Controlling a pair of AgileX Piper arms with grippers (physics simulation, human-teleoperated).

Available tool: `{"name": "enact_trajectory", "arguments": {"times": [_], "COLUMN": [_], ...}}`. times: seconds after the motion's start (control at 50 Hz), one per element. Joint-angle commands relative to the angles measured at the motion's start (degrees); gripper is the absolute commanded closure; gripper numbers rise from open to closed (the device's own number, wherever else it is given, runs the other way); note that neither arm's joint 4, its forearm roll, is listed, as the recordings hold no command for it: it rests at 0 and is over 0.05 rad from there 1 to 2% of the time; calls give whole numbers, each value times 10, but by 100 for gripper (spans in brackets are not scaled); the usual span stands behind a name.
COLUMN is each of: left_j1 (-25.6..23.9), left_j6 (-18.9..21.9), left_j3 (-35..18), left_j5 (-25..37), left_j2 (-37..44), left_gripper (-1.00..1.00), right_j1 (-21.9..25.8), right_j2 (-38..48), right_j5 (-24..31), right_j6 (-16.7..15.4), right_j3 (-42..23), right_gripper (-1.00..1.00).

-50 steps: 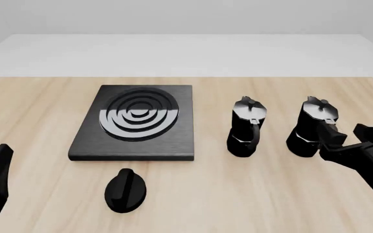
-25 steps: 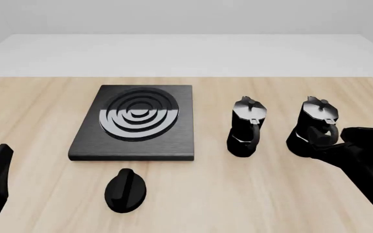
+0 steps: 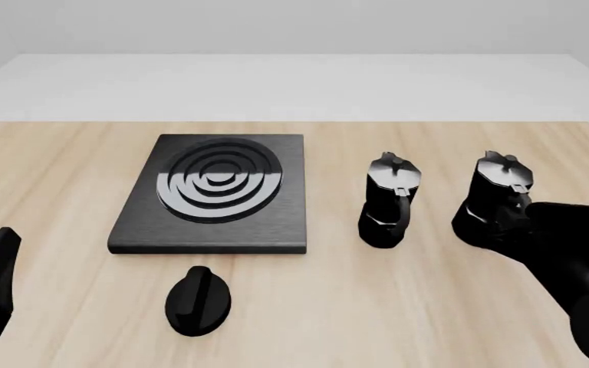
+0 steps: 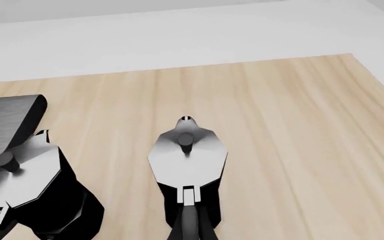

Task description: Put the right moka pot on the stove.

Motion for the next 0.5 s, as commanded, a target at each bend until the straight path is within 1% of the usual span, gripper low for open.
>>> {"name": "enact_trajectory", "arguments": {"times": [0.02,0.04,0.14,0.2,0.22,0.24,0.26,0.36,0.38,0.4,0.42,0.5], "left_j1": [0,0,0,0,0,0,0,0,0,0,0,0], "left_j6": [0,0,0,0,0,0,0,0,0,0,0,0], "left_j3": [0,0,0,0,0,0,0,0,0,0,0,0], "left_j5": [0,0,0,0,0,0,0,0,0,0,0,0], "left_j2": [0,0,0,0,0,0,0,0,0,0,0,0], "left_gripper": [-100,-100,-100,-100,-100,-100,-100,-100,-100,-100,-100,-100], "right_j1": [4,6,7,12,12,19,22,27,27,30,30,35], "right_j2": [42,14,-56,-116,-117,-219,-243,-309,-309,-328,-328,-382], "right_j5": [-16,4,47,92,93,172,194,250,250,267,267,318], "right_j6": [6,2,-4,-6,-6,-12,-13,-18,-18,-20,-20,-25], "right_j3": [-8,-4,7,10,10,9,6,0,0,-3,-3,-13], "right_gripper": [100,100,100,100,100,100,100,100,100,100,100,100]}}
